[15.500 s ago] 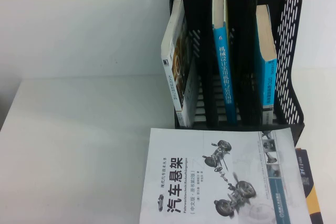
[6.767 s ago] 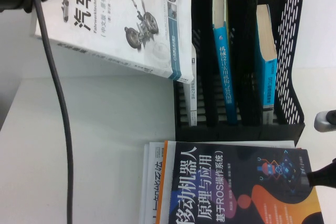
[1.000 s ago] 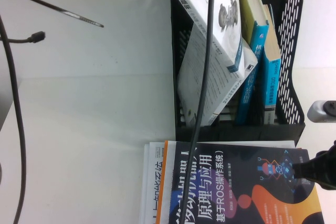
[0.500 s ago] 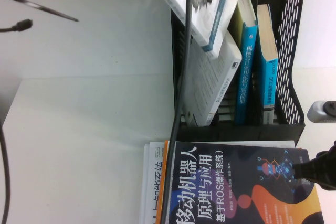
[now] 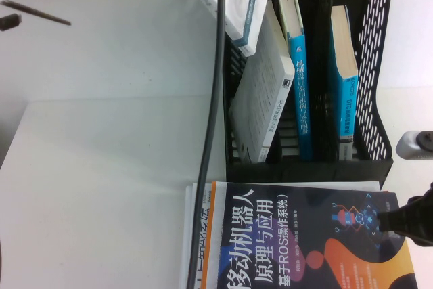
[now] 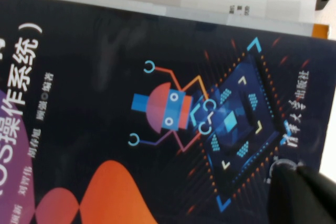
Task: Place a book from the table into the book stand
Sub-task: Place the book on the book shelf
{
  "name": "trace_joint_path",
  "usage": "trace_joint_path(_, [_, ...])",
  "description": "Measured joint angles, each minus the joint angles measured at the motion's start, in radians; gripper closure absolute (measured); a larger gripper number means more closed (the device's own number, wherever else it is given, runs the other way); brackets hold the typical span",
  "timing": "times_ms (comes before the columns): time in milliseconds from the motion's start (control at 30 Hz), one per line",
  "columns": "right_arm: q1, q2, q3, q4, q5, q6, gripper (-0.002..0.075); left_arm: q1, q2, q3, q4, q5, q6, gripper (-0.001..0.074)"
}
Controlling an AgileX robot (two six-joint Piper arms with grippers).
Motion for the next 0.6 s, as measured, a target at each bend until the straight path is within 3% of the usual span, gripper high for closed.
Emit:
trace_joint_path(333, [0.0, 0.0, 0.0, 0.0, -0.009, 0.0, 0.0728, 0.0, 0.004, 0.005, 0.027, 0.0, -0.025, 0.0621])
trace_joint_path(600, [0.0, 0.0, 0.0, 0.007, 0.018, 0.0, 0.0728, 0.0, 0.012, 0.153, 0.032, 0.0, -0.093, 0.0621])
